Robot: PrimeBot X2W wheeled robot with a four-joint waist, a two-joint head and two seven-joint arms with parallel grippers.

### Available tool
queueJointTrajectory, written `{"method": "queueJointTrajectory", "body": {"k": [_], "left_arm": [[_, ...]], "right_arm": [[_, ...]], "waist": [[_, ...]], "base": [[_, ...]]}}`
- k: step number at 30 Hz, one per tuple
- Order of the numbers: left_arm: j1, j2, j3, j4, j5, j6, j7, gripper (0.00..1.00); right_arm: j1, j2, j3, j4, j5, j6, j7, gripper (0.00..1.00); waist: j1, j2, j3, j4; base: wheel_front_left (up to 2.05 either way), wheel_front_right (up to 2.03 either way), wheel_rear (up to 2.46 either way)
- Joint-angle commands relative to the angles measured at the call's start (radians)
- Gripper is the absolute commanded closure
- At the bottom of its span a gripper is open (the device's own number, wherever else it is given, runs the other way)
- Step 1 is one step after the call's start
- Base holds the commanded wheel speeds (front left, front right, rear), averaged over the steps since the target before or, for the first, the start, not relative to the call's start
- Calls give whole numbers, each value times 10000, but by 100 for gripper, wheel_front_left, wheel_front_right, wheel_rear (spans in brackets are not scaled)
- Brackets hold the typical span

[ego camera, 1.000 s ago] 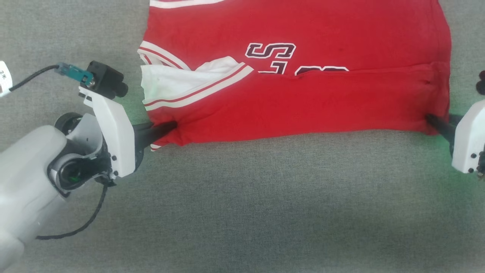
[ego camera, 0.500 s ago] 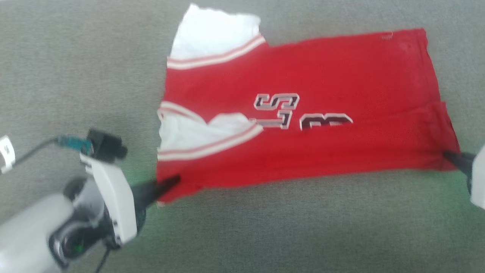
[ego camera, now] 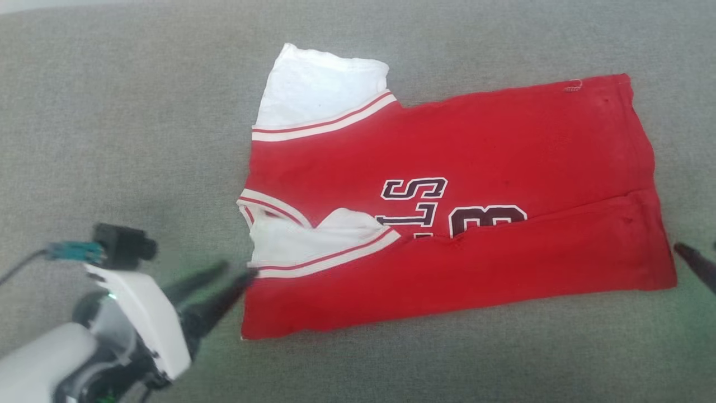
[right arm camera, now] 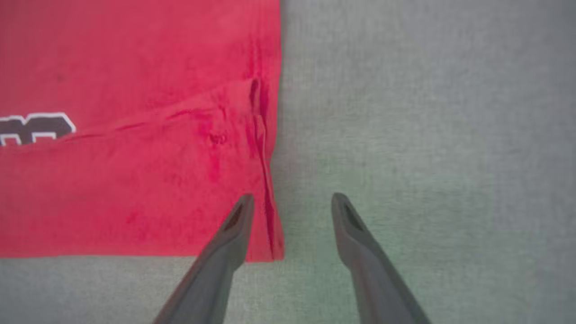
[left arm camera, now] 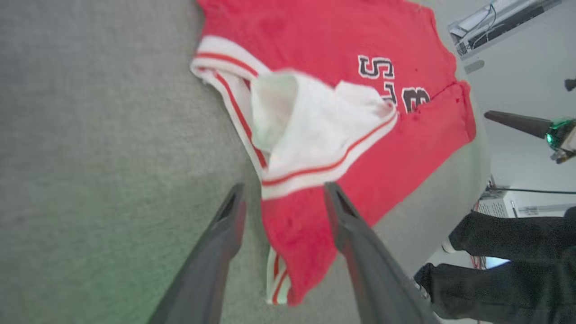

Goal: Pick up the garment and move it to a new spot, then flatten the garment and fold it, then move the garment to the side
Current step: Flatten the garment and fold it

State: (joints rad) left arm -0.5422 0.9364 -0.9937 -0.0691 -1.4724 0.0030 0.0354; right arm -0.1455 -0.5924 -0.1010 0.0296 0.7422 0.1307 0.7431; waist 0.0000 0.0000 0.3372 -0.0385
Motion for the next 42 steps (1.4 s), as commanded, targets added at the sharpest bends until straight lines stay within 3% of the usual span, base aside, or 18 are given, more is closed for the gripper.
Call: {"method": "queueJointTrajectory", "body": {"k": [1,6,11,18,20,24,29,36,40,41,42], "left_arm": [[-130,159,209,18,174,136,-237,0],[-945,363,947,409,678,496,-991,0],[-2263,-47,1528,1867,1239,100,-1505,0],[-4515,-905,1602,4849,2122,-222,-1124,0],[-5322,-1361,1390,6109,2408,-190,-660,0],[-6050,-1664,1131,7308,2514,-427,269,0],[-6832,-1974,560,8676,2203,-951,2756,0],[-7431,-2039,142,9289,1409,-1263,6192,0],[-7752,-2150,-8,9108,1432,-1307,6863,0],[-7816,-2165,-24,9095,1486,-1314,6869,43],[-7876,-2200,-39,9030,1478,-1328,6843,73]], "right_arm": [[30,115,-239,-53,-174,3,-282,0],[-603,622,-732,-642,-839,3,-1994,0],[-1192,1361,-273,-933,-1622,3,-3665,0],[-1958,2546,206,-781,-2136,3,-5822,0],[-2046,2828,373,-668,-2443,3,-6746,0],[-2164,3040,595,-594,-2498,3,-7350,0],[-2216,3180,882,-215,-2360,3,-7798,0],[-2207,3155,1196,147,-2156,3,-7964,0],[-2425,3027,1469,280,-2051,3,-7769,0],[-2524,2984,1580,321,-2029,3,-7718,0],[-2652,2914,1699,371,-2010,3,-7615,0]], "waist": [[0,0,-26,-67],[0,0,81,-352],[0,0,360,-818],[0,0,831,-1771],[0,0,926,-2135],[0,0,1073,-2533],[0,0,1289,-3039],[0,0,1615,-3358],[0,0,1884,-3324],[0,0,1956,-3305],[0,0,2045,-3276]], "base": [[0,0,0],[0,0,0],[0,0,0],[0,0,0],[0,0,0],[0,0,0],[0,0,0],[0,0,0],[0,0,0],[0,0,0],[0,0,0]]}}
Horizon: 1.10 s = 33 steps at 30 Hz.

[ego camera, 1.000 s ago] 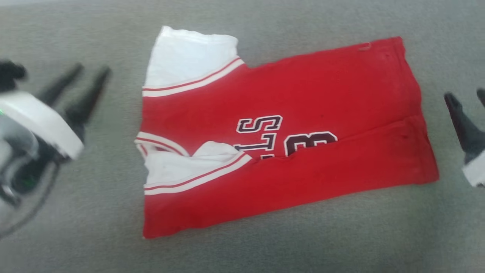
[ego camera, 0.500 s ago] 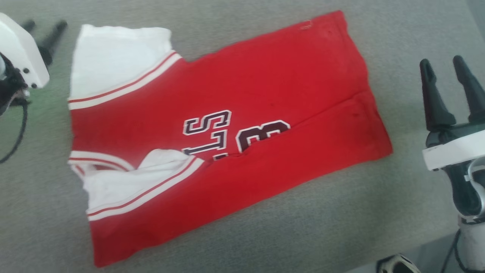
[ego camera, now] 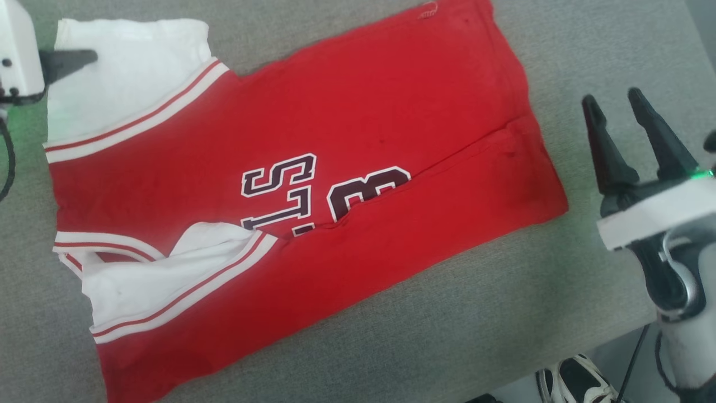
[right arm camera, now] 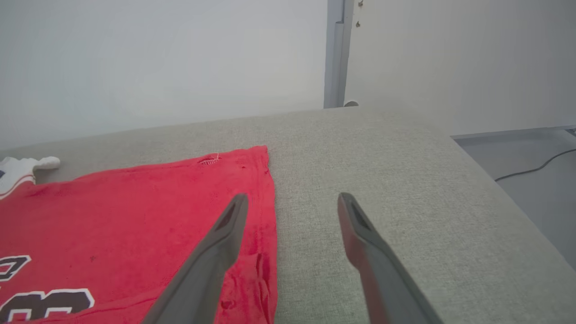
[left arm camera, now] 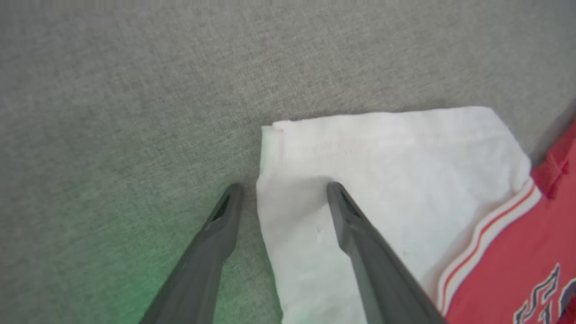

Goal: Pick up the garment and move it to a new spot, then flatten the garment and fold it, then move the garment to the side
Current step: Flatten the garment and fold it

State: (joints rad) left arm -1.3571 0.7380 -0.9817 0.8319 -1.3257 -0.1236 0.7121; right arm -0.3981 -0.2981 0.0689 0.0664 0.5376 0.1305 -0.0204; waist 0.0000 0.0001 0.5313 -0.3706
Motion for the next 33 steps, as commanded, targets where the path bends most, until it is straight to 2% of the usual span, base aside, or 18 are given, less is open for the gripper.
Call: {"method": "queueJointTrajectory", "body": {"k": [1,5,9,15,21,27,28,30,33], "left_arm": [[237,-243,-130,18,-44,-73,2,100],[116,-426,-134,-165,-146,-77,-72,100],[152,-499,-282,-674,-129,-78,-272,100],[151,-575,-460,-1445,-218,-81,-597,100],[-37,-756,-729,-1961,-247,-71,-814,100],[-242,-899,-959,-2348,-317,-72,-1014,100],[-260,-933,-1006,-2415,-345,-72,-1071,100],[-251,-1008,-1074,-2530,-406,-72,-1280,100],[-143,-1110,-1056,-2673,-541,-74,-1844,100]], "right_arm": [[-300,-97,173,46,91,5,134,0],[-1394,-564,866,464,337,3,991,0],[-2852,-1066,1675,1254,783,5,2327,0],[-4850,-1664,2183,2708,1497,3,4360,0],[-6321,-1911,2438,4059,2194,3,6680,0],[-6948,-1847,2450,5073,2130,3,7735,0],[-7001,-1826,2573,5146,2082,3,7883,16],[-7071,-1856,2617,5157,2076,5,7755,98],[-7065,-2063,2668,5012,1983,3,7334,100]], "waist": [[0,-1,178,65],[0,-1,499,289],[0,-1,665,660],[0,-1,954,1343],[0,-1,1307,1851],[0,-1,1538,2145],[0,-1,1549,2196],[0,-1,1527,2292],[0,-1,1287,2442]], "base": [[0,0,0],[0,0,0],[0,0,0],[0,0,0],[0,0,0],[0,0,0],[0,0,0],[0,0,0],[0,0,0]]}}
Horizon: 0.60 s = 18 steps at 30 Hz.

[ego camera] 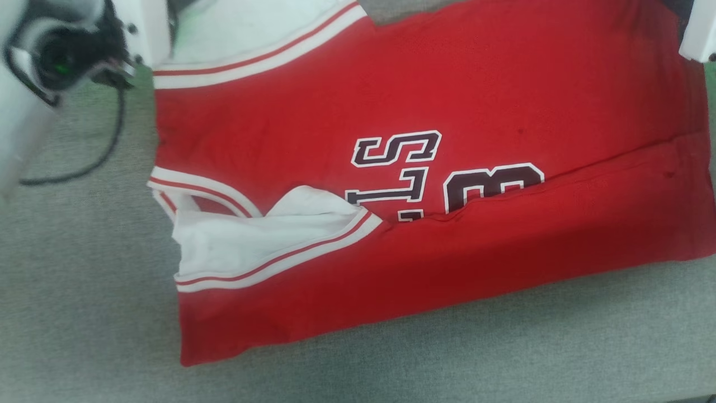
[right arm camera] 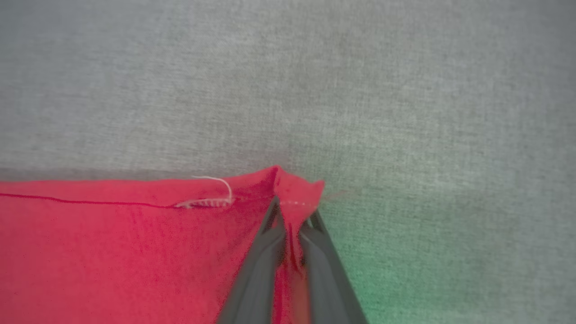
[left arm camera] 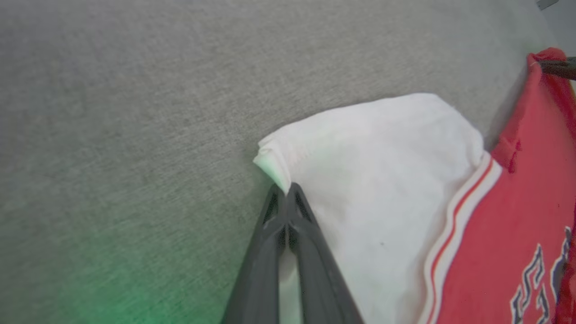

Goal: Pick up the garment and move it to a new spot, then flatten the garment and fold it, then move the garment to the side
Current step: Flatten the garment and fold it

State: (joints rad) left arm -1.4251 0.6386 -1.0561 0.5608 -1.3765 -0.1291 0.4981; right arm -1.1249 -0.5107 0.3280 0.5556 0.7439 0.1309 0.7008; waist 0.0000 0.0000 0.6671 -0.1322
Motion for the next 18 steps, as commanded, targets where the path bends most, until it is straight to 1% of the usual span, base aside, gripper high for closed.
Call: {"method": "queueJointTrajectory", "body": {"k": [1,5,10,16,18], "left_arm": [[544,-149,-250,-10,-99,-18,-8,100],[729,-151,-43,-450,-485,-19,-974,100],[1509,198,-209,-1607,-856,-19,-1807,100],[2853,1186,-377,-3645,-1121,-19,-3051,100],[3375,1664,-426,-4407,-1123,-19,-3563,100]], "right_arm": [[244,-45,37,39,-72,-2,-127,100],[677,-338,34,-338,262,-1,-695,100],[1892,-881,-23,-1116,761,-1,-1230,100],[4045,-1635,-284,-2364,1205,-1,-1656,100],[4809,-1922,-462,-2835,1280,-1,-1773,100]], "waist": [[0,0,-223,120],[0,0,-1066,390],[0,0,-2186,735],[0,0,-3226,1026],[0,0,-3421,1079]], "base": [[0,0,0],[0,0,0],[0,0,0],[0,0,0],[0,0,0]]}}
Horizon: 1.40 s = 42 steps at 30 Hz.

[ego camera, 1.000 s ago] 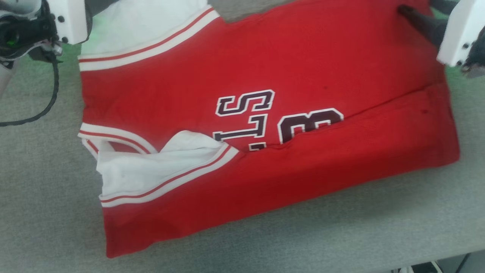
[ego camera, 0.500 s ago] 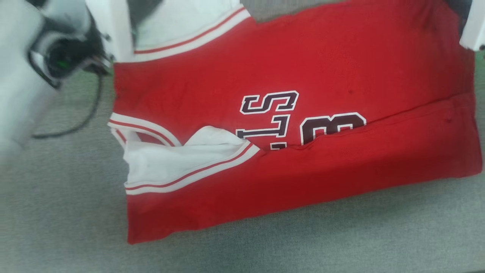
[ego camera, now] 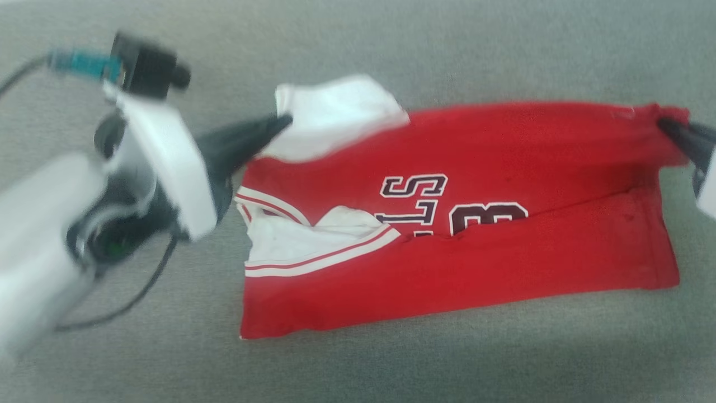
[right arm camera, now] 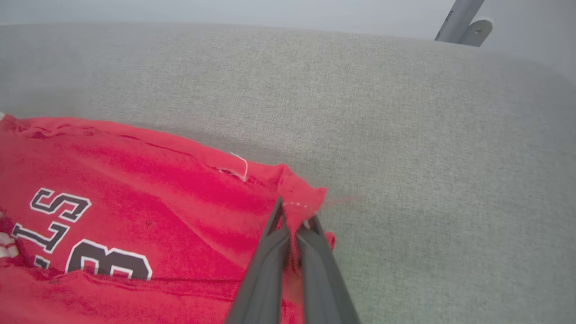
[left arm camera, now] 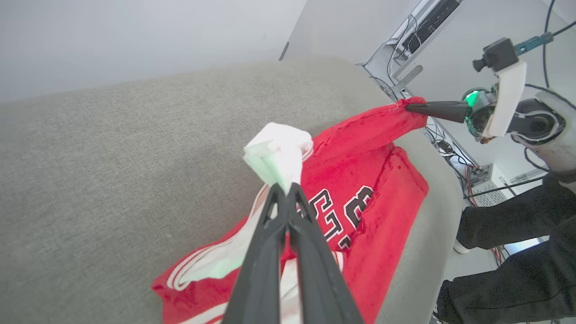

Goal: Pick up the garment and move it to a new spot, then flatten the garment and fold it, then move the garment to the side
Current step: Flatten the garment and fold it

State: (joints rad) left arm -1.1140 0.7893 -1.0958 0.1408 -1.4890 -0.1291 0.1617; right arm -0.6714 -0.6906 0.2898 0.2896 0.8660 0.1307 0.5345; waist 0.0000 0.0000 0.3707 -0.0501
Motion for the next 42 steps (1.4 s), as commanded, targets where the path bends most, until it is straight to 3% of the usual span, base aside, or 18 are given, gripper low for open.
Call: {"method": "queueJointTrajectory", "body": {"k": [1,8,12,17,18,25,26,27,28,29,32,35,39,42], "left_arm": [[591,377,-73,-582,21,-19,-510,100],[2743,1568,-410,-2478,174,-19,-2600,100],[3650,1935,-891,-2378,804,78,-3258,100],[4172,1174,-1259,-1464,1140,47,-3500,100],[4382,796,-1246,-1021,919,41,-3661,100],[4627,-56,-1026,199,895,-3,-4070,100],[4662,-173,-1010,337,953,-9,-4111,79],[4698,-270,-963,448,989,-13,-4142,60],[4744,-368,-879,478,1011,-16,-4173,10],[4802,-456,-771,457,1004,-18,-4211,0],[5064,-522,-166,374,1066,-14,-4274,0],[5656,-756,1079,208,1420,-16,-4265,0],[6783,-1377,2818,167,2236,-17,-4269,0],[7401,-1931,3785,417,3095,-17,-4272,0]], "right_arm": [[675,-240,-193,-424,45,1,-211,100],[3355,-574,-1330,-1579,63,1,-780,100],[4464,-387,-1977,-1916,114,1,-1076,100],[4953,-72,-2271,-1877,-222,1,-1325,100],[4752,106,-2187,-1790,-281,1,-1425,100],[4349,382,-1971,-1462,-384,1,-1614,100],[4312,359,-1983,-1456,-350,1,-1672,90],[4304,324,-2001,-1460,-291,1,-1722,70],[4324,270,-2009,-1515,-225,1,-1787,28],[4380,214,-2050,-1586,-115,1,-1836,0],[4717,-122,-2119,-1980,249,1,-1897,0],[5169,-522,-2366,-2426,661,1,-1926,0],[5655,-865,-2927,-2465,1058,1,-1764,0],[5691,-692,-3179,-2092,1402,3,-1436,0]], "waist": [[0,0,-562,289],[0,0,-732,434],[0,0,-558,505],[0,0,-262,591],[0,0,-126,522],[0,0,53,433],[0,0,59,425],[0,0,55,424],[0,0,39,427],[0,0,-1,448],[0,0,-124,534],[0,0,-244,706],[0,0,-362,981],[0,0,-435,1253]], "base": [[0,0,0],[0,0,0],[0,0,0],[0,0,0],[0,0,0],[0,0,0],[0,0,0],[0,0,0],[0,0,0],[0,0,0],[0,0,0],[0,0,0],[0,0,0],[0,0,0]]}}
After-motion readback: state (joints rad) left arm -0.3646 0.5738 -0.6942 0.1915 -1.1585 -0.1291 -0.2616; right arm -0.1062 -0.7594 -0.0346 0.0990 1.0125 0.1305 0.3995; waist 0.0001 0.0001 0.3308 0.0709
